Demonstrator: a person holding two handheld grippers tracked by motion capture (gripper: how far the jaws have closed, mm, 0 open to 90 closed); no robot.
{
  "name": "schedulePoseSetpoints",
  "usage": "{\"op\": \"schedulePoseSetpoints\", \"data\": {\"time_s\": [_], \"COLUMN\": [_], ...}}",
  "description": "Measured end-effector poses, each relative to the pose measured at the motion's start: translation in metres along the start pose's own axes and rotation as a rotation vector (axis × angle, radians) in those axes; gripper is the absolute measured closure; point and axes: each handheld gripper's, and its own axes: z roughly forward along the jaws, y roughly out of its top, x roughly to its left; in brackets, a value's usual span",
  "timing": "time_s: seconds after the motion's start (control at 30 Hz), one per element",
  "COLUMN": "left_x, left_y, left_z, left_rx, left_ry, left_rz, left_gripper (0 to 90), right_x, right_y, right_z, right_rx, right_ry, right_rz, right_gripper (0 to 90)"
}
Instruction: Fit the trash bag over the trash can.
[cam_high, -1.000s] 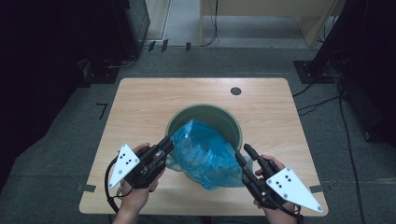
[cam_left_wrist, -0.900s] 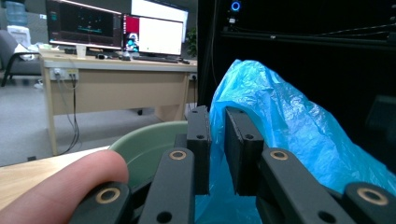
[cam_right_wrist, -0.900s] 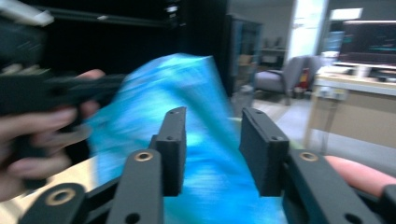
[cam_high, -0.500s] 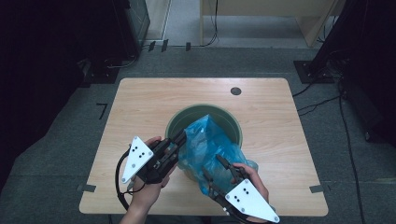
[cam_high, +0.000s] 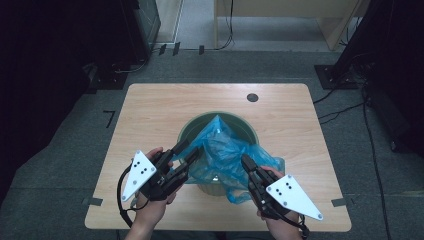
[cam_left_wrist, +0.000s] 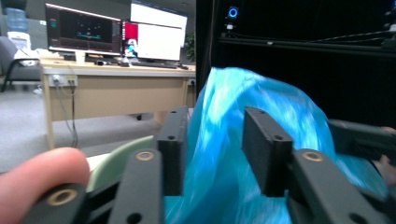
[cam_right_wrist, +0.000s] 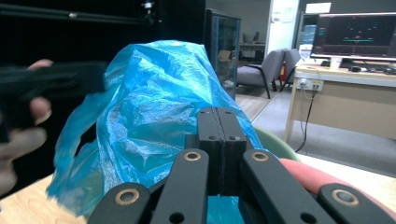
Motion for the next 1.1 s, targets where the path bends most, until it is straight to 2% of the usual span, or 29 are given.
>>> {"op": "schedulePoseSetpoints", "data": {"time_s": [0.03,0.13,0.17,0.2,0.23,0.27,0.33,0.4,0.43,0.5,0.53,0.57,0.6,0.67,0.73,0.77,0.83,0.87,0.9,0.93,0.97,1.0,1.03,1.1], "left_x": [0.000,-0.004,-0.007,-0.014,-0.014,-0.017,-0.022,-0.026,-0.031,-0.033,-0.035,-0.035,-0.036,-0.039,-0.041,-0.041,-0.044,-0.046,-0.050,-0.050,-0.052,-0.053,-0.053,-0.050], "left_y": [0.000,-0.005,-0.007,-0.010,-0.010,-0.012,-0.015,-0.018,-0.022,-0.023,-0.026,-0.026,-0.028,-0.032,-0.035,-0.035,-0.038,-0.039,-0.042,-0.042,-0.043,-0.044,-0.045,-0.045], "left_z": [0.000,-0.008,-0.011,-0.014,-0.014,-0.015,-0.014,-0.012,-0.011,-0.011,-0.010,-0.010,-0.009,-0.006,-0.003,-0.003,0.000,0.001,0.003,0.003,0.004,0.005,0.006,0.006], "left_rx": [0.000,-0.043,-0.052,-0.070,-0.070,-0.070,-0.048,-0.027,-0.022,-0.022,-0.011,-0.011,-0.003,0.025,0.046,0.046,0.063,0.068,0.092,0.092,0.102,0.114,0.125,0.137], "left_ry": [0.000,-0.022,-0.031,-0.058,-0.058,-0.084,-0.138,-0.155,-0.150,-0.149,-0.151,-0.151,-0.143,-0.114,-0.100,-0.100,-0.106,-0.108,-0.115,-0.115,-0.112,-0.102,-0.087,-0.082], "left_rz": [0.000,-0.019,-0.009,0.020,0.020,0.037,0.064,0.085,0.114,0.124,0.146,0.146,0.163,0.227,0.267,0.267,0.297,0.313,0.353,0.353,0.372,0.383,0.392,0.374], "left_gripper": [54.1,52.0,51.9,52.3,52.8,52.8,52.7,50.8,50.0,49.1,47.8,47.2,47.2,45.3,45.9,46.4,46.5,46.5,46.1,46.2,46.2,52.8,52.8,65.9], "right_x": [0.000,-0.001,-0.001,-0.001,-0.001,-0.002,-0.001,-0.001,0.000,0.000,-0.001,-0.001,-0.001,-0.003,-0.004,-0.005,-0.005,-0.005,-0.005,-0.005,-0.005,-0.006,-0.006,-0.007], "right_y": [0.000,0.002,0.003,0.005,0.005,0.006,0.007,0.009,0.010,0.010,0.011,0.011,0.011,0.013,0.014,0.015,0.015,0.016,0.016,0.016,0.016,0.016,0.016,0.016], "right_z": [0.000,0.001,0.001,0.002,0.003,0.003,0.004,0.004,0.004,0.004,0.003,0.003,0.003,0.002,0.002,0.001,0.001,0.001,0.000,0.000,0.000,0.000,0.000,-0.001], "right_rx": [0.000,-0.012,-0.014,-0.021,-0.023,-0.027,-0.028,-0.037,-0.038,-0.040,-0.039,-0.039,-0.041,-0.049,-0.053,-0.054,-0.055,-0.056,-0.054,-0.055,-0.055,-0.058,-0.058,-0.061], "right_ry": [0.000,-0.018,-0.021,-0.030,-0.031,-0.028,-0.027,-0.025,-0.026,-0.026,-0.025,-0.025,-0.022,-0.003,0.006,0.014,0.018,0.019,0.021,0.023,0.023,0.022,0.022,0.021], "right_rz": [0.000,0.007,0.012,0.018,0.023,0.024,0.029,0.033,0.031,0.031,0.034,0.034,0.036,0.055,0.061,0.067,0.070,0.069,0.067,0.066,0.066,0.065,0.065,0.069], "right_gripper": [90.0,90.0,90.0,90.0,90.0,90.0,90.0,90.0,90.0,90.0,90.0,90.0,90.0,90.0,90.0,90.0,90.0,90.0,90.0,90.0,90.0,90.0,90.0,90.0]}}
